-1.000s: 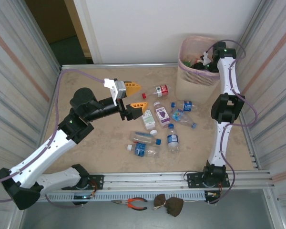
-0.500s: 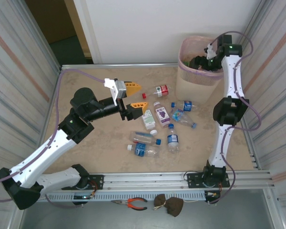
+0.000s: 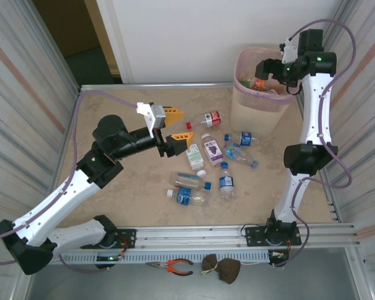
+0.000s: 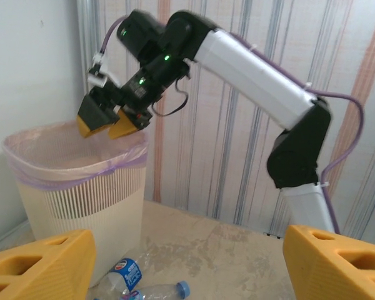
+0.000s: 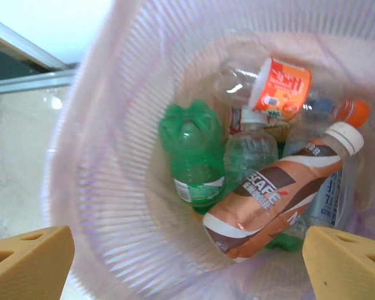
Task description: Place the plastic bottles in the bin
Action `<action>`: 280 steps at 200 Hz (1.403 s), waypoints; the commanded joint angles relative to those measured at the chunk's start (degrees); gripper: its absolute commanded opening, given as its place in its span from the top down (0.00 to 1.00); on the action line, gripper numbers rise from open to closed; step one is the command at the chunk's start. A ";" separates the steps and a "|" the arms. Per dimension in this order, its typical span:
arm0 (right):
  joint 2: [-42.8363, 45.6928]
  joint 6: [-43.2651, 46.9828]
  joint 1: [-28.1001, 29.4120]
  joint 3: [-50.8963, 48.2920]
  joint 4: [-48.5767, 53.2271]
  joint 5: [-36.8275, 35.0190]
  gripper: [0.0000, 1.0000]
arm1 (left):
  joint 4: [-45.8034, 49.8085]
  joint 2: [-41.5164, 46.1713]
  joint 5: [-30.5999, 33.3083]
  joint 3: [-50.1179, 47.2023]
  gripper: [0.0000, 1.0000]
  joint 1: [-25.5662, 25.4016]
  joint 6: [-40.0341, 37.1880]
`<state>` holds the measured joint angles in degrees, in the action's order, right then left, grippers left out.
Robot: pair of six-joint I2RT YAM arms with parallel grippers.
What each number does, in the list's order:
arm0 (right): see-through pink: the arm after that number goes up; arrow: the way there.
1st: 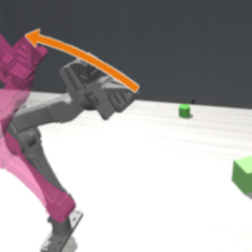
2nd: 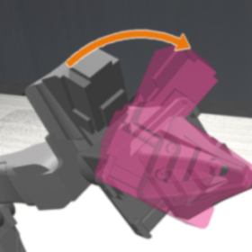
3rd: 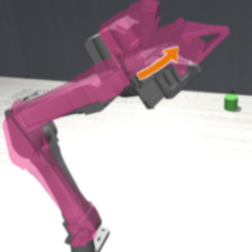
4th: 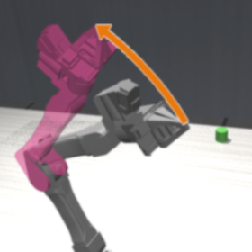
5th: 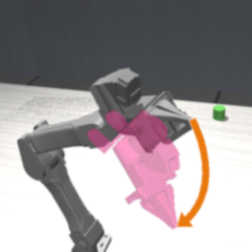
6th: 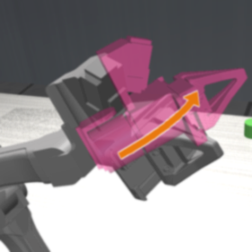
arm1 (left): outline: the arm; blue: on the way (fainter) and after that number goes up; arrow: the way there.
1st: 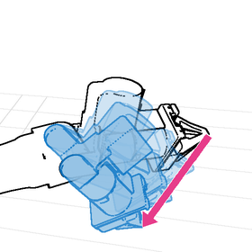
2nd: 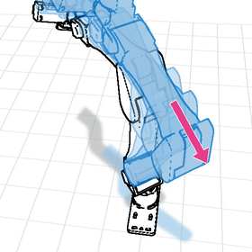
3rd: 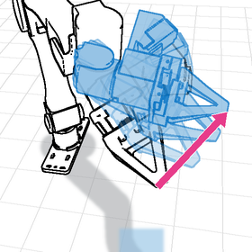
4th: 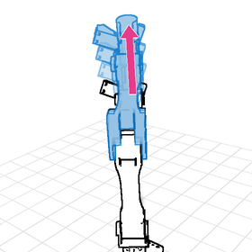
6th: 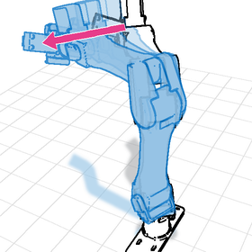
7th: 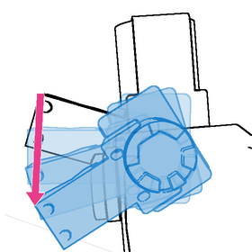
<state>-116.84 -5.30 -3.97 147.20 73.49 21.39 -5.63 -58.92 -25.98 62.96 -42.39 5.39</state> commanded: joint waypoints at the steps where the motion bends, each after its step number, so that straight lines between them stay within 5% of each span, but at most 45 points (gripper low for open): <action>1: 5.70 3.08 2.43 -2.07 -2.77 -1.77 0.07 | 2.84 0.46 4.11 0.48 0.21 -0.06 0.42; 89: 23.69 12.84 16.96 -27.37 -12.53 -4.97 0.08 | 9.60 -0.97 9.90 -1.26 0.24 7.96 10.55; 163: 35.72 20.04 36.66 -50.75 -16.81 -9.22 0.10 | 12.51 1.72 8.57 -8.51 0.25 18.63 17.46; 223: 33.51 14.39 55.20 -59.02 -10.76 -20.36 0.11 | 13.78 4.27 6.84 -12.33 0.25 25.44 18.65; 280: 23.86 6.90 66.30 -59.40 -6.35 -25.55 0.13 | 16.74 5.04 5.06 -12.92 0.25 30.30 17.86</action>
<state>-89.56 6.26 59.40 88.55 63.70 -0.54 9.45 -55.16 -19.29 50.85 -13.65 23.00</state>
